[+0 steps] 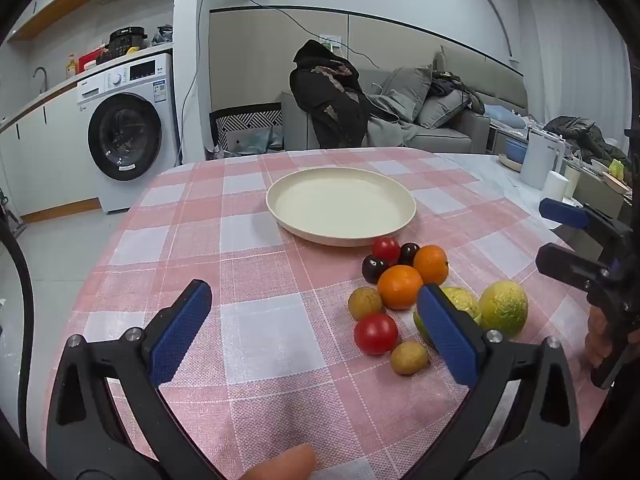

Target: Organize fruits

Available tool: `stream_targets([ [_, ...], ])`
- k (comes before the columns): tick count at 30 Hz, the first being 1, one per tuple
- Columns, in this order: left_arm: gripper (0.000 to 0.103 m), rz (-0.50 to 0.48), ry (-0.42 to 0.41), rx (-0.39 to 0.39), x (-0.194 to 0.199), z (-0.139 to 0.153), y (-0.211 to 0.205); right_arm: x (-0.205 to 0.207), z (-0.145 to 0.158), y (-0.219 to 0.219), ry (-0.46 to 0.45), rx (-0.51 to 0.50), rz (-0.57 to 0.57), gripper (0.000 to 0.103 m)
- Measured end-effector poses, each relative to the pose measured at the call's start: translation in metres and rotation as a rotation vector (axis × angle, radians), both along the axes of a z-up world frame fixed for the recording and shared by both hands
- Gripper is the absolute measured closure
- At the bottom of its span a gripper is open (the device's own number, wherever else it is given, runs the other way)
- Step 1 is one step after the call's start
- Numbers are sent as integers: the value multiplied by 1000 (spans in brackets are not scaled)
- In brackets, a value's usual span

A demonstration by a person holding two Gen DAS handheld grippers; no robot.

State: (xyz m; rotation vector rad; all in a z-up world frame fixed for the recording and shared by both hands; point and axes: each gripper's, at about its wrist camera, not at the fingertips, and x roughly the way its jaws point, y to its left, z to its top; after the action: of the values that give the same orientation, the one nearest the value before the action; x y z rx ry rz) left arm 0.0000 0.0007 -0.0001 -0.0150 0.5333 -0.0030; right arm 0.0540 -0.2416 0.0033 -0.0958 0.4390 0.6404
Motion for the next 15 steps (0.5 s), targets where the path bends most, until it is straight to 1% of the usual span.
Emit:
stream_targets([
  [1, 1, -1, -2, -4, 0, 0, 0, 3, 0, 0, 44, 4, 3, 0],
  [6, 1, -8, -6, 0, -3, 1, -1, 4, 0, 0, 44, -5, 7, 0],
  [9, 0, -16, 6, -3, 5, -2, 1, 2, 2, 0, 38, 5, 4, 0],
  [14, 1, -35, 7, -11, 4, -7, -1, 5, 2, -2, 40, 5, 10, 0],
  [15, 1, -36, 8, -14, 3, -3, -2, 2, 1, 0, 38, 4, 8, 0],
])
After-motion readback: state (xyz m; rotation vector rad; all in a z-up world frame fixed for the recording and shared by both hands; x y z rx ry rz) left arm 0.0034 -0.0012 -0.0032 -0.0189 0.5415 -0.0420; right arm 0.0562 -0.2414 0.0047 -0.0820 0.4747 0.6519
